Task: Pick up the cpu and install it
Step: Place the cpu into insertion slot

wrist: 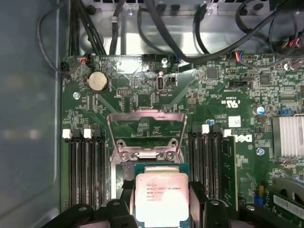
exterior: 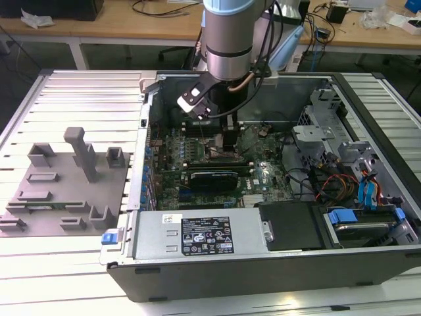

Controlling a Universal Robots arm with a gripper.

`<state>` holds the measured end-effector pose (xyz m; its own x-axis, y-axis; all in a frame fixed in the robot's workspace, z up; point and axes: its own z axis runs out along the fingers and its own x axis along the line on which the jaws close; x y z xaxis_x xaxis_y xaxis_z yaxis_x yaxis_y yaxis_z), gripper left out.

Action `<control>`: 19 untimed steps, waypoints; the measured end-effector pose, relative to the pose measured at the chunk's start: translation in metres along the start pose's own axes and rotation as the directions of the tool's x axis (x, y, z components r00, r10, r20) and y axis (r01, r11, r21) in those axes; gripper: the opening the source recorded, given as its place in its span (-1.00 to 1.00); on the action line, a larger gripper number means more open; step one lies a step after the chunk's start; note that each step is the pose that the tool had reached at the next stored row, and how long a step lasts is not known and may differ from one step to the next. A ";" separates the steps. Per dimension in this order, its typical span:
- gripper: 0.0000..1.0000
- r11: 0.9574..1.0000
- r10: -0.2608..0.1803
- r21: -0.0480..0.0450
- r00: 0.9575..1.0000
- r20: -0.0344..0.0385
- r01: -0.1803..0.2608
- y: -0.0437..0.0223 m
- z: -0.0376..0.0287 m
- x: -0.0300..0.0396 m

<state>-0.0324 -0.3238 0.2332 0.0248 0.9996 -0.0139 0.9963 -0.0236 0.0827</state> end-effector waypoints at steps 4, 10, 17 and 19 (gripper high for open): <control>0.08 1.000 -0.006 0.000 1.000 -0.001 0.006 -0.0012 0.0044 0.0021; 0.08 1.000 -0.017 0.000 1.000 -0.003 0.017 -0.0018 0.0106 0.0035; 0.08 1.000 -0.022 0.000 1.000 -0.003 0.022 -0.0032 0.0125 0.0036; 0.08 1.000 -0.022 0.000 1.000 -0.003 0.022 -0.0045 0.0141 0.0036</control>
<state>-0.0357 -0.3203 0.2188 0.0029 0.9999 -0.0126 0.9966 -0.0019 0.0820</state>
